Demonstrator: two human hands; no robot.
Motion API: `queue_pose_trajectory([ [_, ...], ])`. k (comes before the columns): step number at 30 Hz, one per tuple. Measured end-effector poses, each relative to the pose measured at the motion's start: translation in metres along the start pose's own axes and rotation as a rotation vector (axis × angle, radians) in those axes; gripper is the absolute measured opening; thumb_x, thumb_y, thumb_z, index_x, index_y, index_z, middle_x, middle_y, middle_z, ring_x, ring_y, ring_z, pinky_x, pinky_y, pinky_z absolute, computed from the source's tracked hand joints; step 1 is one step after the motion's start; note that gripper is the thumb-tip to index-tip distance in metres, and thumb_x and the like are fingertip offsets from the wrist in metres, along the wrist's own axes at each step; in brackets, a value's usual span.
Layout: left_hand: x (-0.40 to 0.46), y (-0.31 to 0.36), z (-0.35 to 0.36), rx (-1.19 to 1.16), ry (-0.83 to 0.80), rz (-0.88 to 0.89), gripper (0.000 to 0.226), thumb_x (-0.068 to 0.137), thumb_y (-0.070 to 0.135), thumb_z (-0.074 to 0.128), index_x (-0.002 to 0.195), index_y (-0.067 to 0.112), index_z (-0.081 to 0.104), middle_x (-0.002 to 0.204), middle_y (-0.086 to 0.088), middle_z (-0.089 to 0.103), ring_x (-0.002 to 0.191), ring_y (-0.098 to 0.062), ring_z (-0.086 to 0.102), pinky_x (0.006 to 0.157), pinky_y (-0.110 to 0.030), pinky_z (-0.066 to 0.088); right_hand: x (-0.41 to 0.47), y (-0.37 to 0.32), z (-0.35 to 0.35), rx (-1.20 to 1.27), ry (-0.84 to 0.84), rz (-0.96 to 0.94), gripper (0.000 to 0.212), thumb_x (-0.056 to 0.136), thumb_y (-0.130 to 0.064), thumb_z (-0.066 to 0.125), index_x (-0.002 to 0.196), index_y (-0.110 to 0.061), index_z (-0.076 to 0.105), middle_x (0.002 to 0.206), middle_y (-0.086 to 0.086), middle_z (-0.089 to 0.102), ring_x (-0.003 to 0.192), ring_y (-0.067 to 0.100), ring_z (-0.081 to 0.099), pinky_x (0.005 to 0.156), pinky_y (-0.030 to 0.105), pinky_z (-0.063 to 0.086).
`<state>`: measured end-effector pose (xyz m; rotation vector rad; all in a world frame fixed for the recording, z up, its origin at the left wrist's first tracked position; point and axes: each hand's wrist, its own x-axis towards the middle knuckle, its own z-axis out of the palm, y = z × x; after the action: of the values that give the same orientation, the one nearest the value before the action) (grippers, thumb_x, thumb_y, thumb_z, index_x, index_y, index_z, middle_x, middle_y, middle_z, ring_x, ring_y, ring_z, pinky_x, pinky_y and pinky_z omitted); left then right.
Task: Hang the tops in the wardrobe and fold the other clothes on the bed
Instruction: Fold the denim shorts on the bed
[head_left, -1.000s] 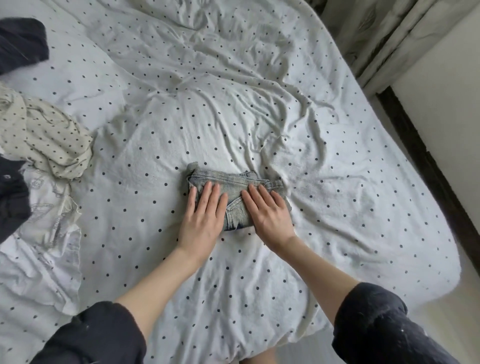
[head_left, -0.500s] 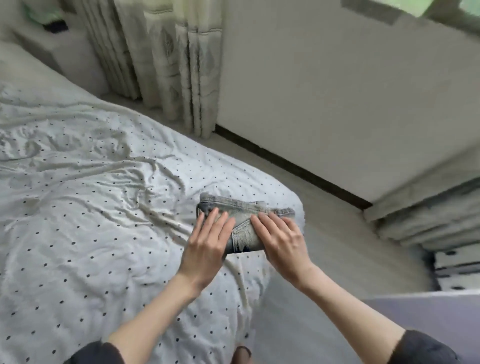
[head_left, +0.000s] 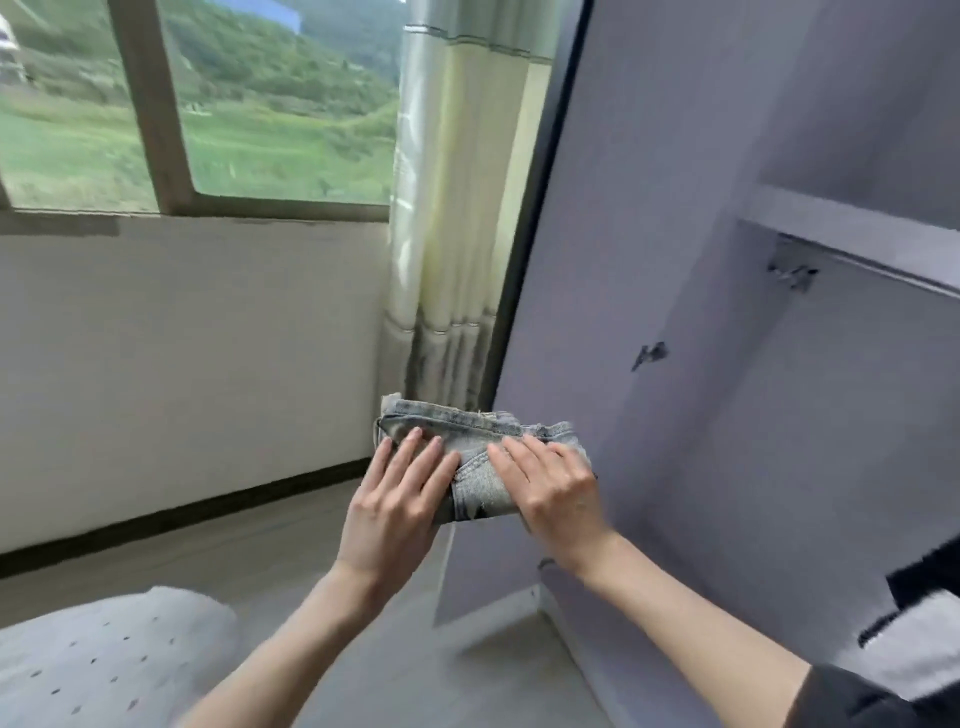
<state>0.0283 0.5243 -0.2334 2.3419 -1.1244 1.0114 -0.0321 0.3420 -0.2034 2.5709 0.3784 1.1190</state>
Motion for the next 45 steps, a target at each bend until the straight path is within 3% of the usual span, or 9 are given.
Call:
queue_pose_trajectory([
  [3, 0.065, 0.052, 0.026, -0.077, 0.033, 0.113, 0.046, 0.067, 0.008, 0.073, 0.113, 0.007, 0.069, 0.117, -0.012, 0.066, 0.113, -0.034, 0.06, 0.093, -0.055, 0.047, -0.021, 0.075, -0.027, -0.138, 0.004, 0.075, 0.032, 0.086, -0.009, 0.045, 0.095, -0.014, 0.076, 0.094, 0.004, 0.074, 0.083, 0.019, 0.071, 0.064, 0.029, 0.056],
  [11, 0.245, 0.164, 0.07, -0.283, 0.219, 0.304, 0.051, 0.065, 0.001, 0.076, 0.114, 0.007, 0.067, 0.118, -0.012, 0.065, 0.115, -0.034, 0.059, 0.096, -0.052, 0.046, -0.032, 0.249, -0.096, -0.465, 0.039, 0.234, 0.036, 0.094, -0.004, 0.039, 0.102, -0.012, 0.073, 0.1, 0.005, 0.073, 0.09, 0.021, 0.07, 0.073, 0.032, 0.055],
  [22, 0.47, 0.277, 0.108, -0.517, 0.453, 0.555, 0.053, 0.069, -0.003, 0.073, 0.12, 0.005, 0.063, 0.123, -0.013, 0.062, 0.122, -0.035, 0.053, 0.102, -0.052, 0.041, -0.005, 0.424, -0.167, -0.901, -0.013, 0.442, 0.06, 0.095, -0.005, 0.013, 0.103, -0.011, 0.072, 0.101, 0.004, 0.072, 0.092, 0.02, 0.069, 0.076, 0.03, 0.053],
  [27, 0.549, 0.319, 0.126, -0.526, 0.633, 0.616, 0.039, 0.081, -0.004, 0.058, 0.118, 0.005, 0.064, 0.123, -0.013, 0.062, 0.123, -0.034, 0.052, 0.102, -0.052, 0.041, 0.0, 0.489, -0.176, -1.074, -0.036, 0.568, 0.054, 0.093, 0.0, 0.018, 0.112, -0.011, 0.068, 0.109, 0.005, 0.069, 0.099, 0.022, 0.066, 0.083, 0.034, 0.051],
  [29, 0.561, 0.336, 0.14, -0.503, 0.55, 0.637, 0.04, 0.084, -0.003, 0.052, 0.122, 0.007, 0.061, 0.129, -0.012, 0.059, 0.127, -0.033, 0.047, 0.106, -0.051, 0.037, -0.011, 0.507, -0.17, -1.123, -0.094, 0.622, 0.053, 0.089, 0.003, 0.021, 0.117, -0.01, 0.064, 0.114, 0.007, 0.067, 0.104, 0.024, 0.064, 0.088, 0.036, 0.049],
  [33, 0.579, 0.369, 0.181, -0.431, -0.069, 0.743, 0.062, 0.092, 0.028, 0.056, 0.146, 0.025, 0.025, 0.153, 0.003, 0.026, 0.144, -0.017, 0.013, 0.116, -0.039, 0.015, -0.05, 0.54, -0.151, -0.841, -0.524, 0.921, 0.054, 0.09, -0.012, 0.041, 0.143, -0.024, 0.034, 0.14, -0.004, 0.045, 0.126, 0.018, 0.043, 0.102, 0.031, 0.024],
  [36, 0.602, 0.381, 0.194, -0.65, -0.372, 0.853, 0.066, 0.094, 0.052, 0.042, 0.149, 0.035, 0.01, 0.156, 0.009, 0.013, 0.145, -0.015, -0.001, 0.117, -0.045, 0.007, -0.06, 0.564, -0.154, -0.572, -0.52, 1.034, 0.052, 0.091, -0.037, 0.049, 0.141, -0.031, 0.035, 0.142, -0.008, 0.043, 0.129, 0.015, 0.037, 0.104, 0.027, 0.013],
  [42, 0.641, 0.41, 0.212, -0.443, -0.514, 0.925, 0.05, 0.099, 0.051, 0.019, 0.147, 0.043, 0.011, 0.158, 0.012, 0.005, 0.145, -0.016, -0.012, 0.114, -0.05, -0.011, -0.057, 0.611, -0.159, -0.322, -0.688, 1.129, 0.058, 0.092, -0.046, 0.045, 0.146, -0.033, 0.028, 0.15, -0.007, 0.033, 0.138, 0.016, 0.026, 0.114, 0.035, 0.008],
  [45, 0.665, 0.438, 0.226, -0.329, -0.55, 0.95, 0.05, 0.099, 0.05, 0.018, 0.148, 0.041, 0.008, 0.159, 0.009, 0.005, 0.145, -0.021, -0.01, 0.116, -0.05, -0.007, -0.059, 0.646, -0.162, -0.243, -0.823, 1.196, 0.06, 0.092, -0.046, 0.044, 0.147, -0.034, 0.025, 0.154, -0.007, 0.028, 0.142, 0.017, 0.022, 0.117, 0.036, 0.007],
])
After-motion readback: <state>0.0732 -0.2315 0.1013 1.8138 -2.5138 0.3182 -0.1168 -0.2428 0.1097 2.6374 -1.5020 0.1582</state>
